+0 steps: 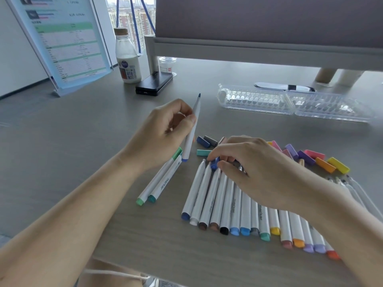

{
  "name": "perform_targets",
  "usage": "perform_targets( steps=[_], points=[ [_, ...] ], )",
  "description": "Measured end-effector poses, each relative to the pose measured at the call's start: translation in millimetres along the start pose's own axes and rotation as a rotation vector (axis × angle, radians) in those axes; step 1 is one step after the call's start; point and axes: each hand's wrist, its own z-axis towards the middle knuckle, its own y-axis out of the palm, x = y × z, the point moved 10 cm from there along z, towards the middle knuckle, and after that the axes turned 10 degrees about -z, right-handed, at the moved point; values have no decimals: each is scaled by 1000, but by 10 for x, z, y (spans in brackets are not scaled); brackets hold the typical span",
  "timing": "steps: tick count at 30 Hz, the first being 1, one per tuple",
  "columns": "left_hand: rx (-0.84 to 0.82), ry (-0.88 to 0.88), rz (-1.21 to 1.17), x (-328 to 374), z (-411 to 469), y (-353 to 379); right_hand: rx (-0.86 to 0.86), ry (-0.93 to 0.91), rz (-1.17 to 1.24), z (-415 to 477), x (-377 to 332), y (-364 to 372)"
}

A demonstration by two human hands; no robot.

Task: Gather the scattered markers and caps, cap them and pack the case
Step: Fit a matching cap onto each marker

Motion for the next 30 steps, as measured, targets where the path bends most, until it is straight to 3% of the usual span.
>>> perform_targets(
  steps=[13, 30],
  points=[
    [-9, 8, 19, -6, -8, 24, -30, 20, 21, 21, 20, 31],
    [7, 27, 60, -28, -30, 31, 82, 41, 107, -16, 31, -103]
  ],
)
